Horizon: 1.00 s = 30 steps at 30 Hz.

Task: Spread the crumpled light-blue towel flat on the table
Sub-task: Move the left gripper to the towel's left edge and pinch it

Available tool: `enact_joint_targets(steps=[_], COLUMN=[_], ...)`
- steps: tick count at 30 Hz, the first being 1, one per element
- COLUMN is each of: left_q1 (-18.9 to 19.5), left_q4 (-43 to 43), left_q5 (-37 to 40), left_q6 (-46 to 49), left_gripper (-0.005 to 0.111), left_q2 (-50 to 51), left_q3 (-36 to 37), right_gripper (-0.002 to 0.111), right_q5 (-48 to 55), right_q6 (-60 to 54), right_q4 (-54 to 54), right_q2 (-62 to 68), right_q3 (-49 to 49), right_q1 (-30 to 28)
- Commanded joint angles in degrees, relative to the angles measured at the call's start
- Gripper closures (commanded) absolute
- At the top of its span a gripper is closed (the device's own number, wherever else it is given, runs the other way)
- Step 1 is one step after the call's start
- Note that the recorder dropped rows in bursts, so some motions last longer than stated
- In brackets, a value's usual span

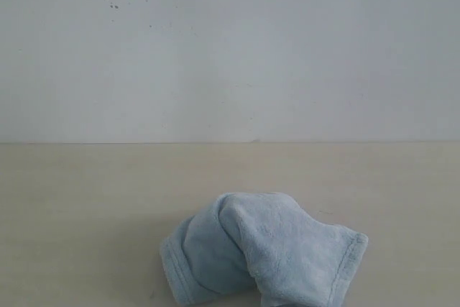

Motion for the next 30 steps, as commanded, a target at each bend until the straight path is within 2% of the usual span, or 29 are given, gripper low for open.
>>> enact_joint_targets(steps=[1, 5, 10, 12, 14, 16, 18, 20, 24, 26, 28, 30], left_q1=[0.1, 0.1, 0.0, -0.9, -1.9, -2.8, -2.9, -2.9, -2.9, -2.9, -2.9, -2.9], left_q4=[0.1, 0.1, 2.6, 8.9, 18.6, 32.9, 45.1, 50.8, 55.7, 58.9, 59.6, 59.6], left_q5=[5.1, 5.2, 7.4, 7.4, 5.5, 0.2, -5.8, -8.4, -9.0, -10.5, -12.0, -11.5], left_q6=[-5.6, -9.9, -22.4, -29.7, -41.4, -52.7, -59.7, -63.0, -61.9, -61.6, -61.7, -61.7], left_gripper=[0.103, 0.103, 0.103, 0.103, 0.103, 0.103, 0.103, 0.103, 0.101, 0.094, 0.077, 0.056], left_q2=[0.0, 0.0, 0.5, 4.0, 8.6, 15.6, 23.3, 32.8, 51.4, 58.4, 66.3, 73.1], left_q3=[-0.4, -0.4, -0.4, -0.4, -0.4, -0.4, -1.5, -3.5, -9.8, -13.1, -16.3, -19.2], right_gripper=[0.109, 0.109, 0.109, 0.109, 0.109, 0.109, 0.109, 0.109, 0.109, 0.109, 0.109, 0.109], right_q5=[-0.2, -0.2, -0.2, -0.2, -0.2, -0.2, -0.2, -0.2, -0.2, -0.2, -0.2, -0.2], right_q6=[-0.1, -0.1, -0.1, -0.1, -0.1, -0.1, -0.1, -0.1, -0.1, -0.1, -0.1, -0.1], right_q4=[0.1, 0.1, 0.1, 0.1, 0.1, 0.1, 0.1, 0.1, 0.1, 0.1, 0.1, 0.1], right_q2=[-0.3, -0.3, -0.3, -0.3, -0.3, -0.3, -0.3, -0.3, -0.3, -0.3, -0.3, -0.3], right_q3=[-0.1, -0.1, -0.1, -0.1, -0.1, -0.1, -0.1, -0.1, -0.1, -0.1, -0.1, -0.1], right_q1=[-0.1, -0.1, -0.1, -0.1, -0.1, -0.1, -0.1, -0.1, -0.1, -0.1, -0.1, -0.1])
